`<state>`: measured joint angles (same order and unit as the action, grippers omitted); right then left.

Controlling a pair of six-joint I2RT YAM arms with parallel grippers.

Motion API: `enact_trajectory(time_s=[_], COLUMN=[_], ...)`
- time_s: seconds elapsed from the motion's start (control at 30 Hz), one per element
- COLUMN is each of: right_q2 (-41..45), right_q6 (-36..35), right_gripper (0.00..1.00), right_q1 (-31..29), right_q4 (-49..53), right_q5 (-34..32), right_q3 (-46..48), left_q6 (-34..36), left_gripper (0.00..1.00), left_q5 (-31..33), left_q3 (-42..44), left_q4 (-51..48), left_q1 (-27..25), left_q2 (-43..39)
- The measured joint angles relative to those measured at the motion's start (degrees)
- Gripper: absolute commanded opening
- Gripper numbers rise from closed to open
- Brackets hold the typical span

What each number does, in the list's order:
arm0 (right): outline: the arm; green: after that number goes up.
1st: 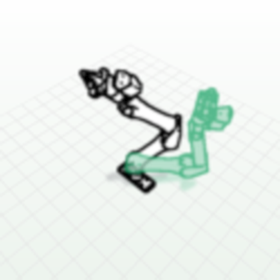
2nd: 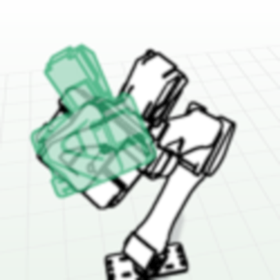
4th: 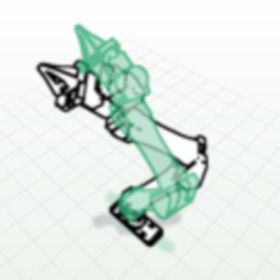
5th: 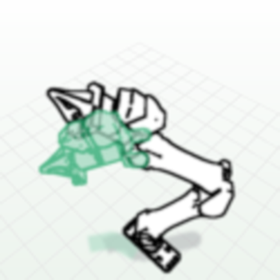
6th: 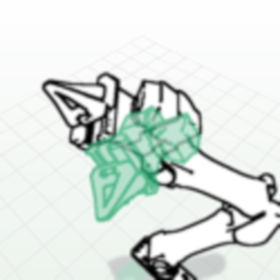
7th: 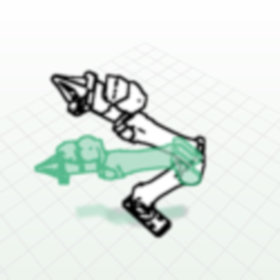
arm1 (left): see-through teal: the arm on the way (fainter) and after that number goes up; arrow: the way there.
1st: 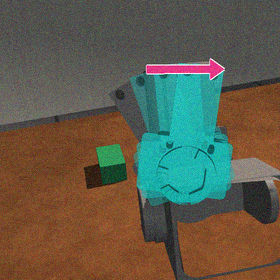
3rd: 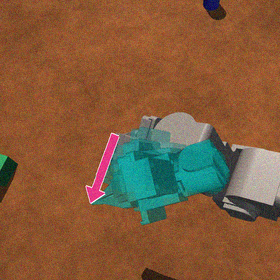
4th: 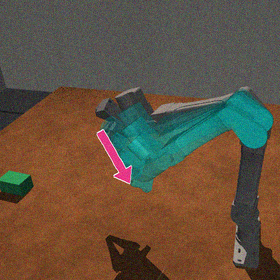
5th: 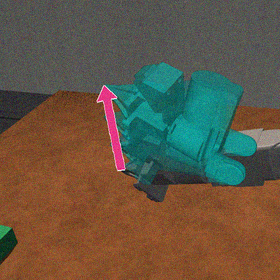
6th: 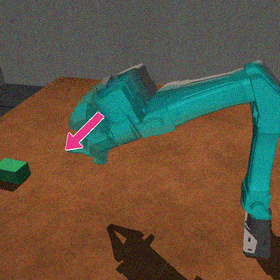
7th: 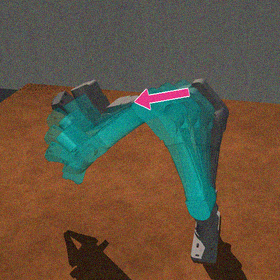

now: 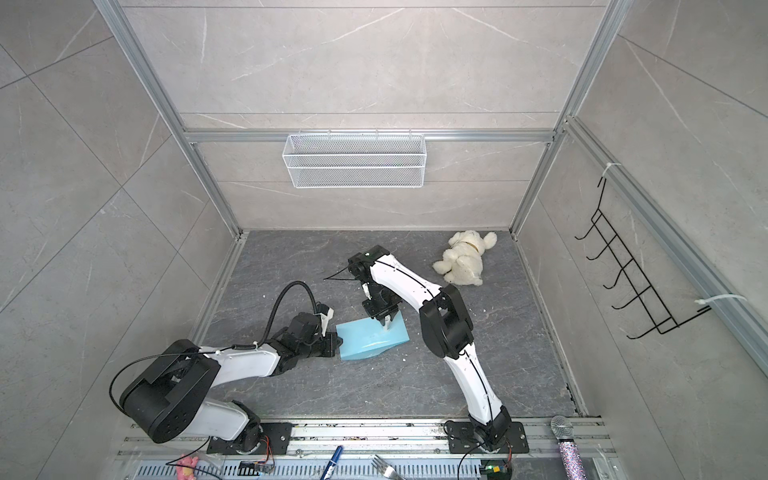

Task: Place the letter into the envelope and seal it
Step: 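Rub the white glue stick across the envelope with the right while the left holds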

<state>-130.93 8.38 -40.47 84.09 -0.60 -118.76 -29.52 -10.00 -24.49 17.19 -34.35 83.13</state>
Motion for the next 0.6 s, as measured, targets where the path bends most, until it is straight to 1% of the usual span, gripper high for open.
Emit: enact_trajectory(time_s=[0.33, 0.6], right_q2=[1.8, 2.1], right_q6=[0.7, 0.9], right_gripper=[0.0, 0.0], right_q1=[-0.5, -5.4], right_q4=[-1.1, -1.4], right_q5=[1.4, 3.6], right_q3=[-0.5, -5.2], left_q6=[0.0, 0.0], left_gripper=[0.0, 0.0], left_q5=[0.0, 0.0], left_q3=[0.0, 0.0], left_q4=[0.0, 0.0], left_q1=[0.0, 0.0], left_q2=[0.0, 0.0])
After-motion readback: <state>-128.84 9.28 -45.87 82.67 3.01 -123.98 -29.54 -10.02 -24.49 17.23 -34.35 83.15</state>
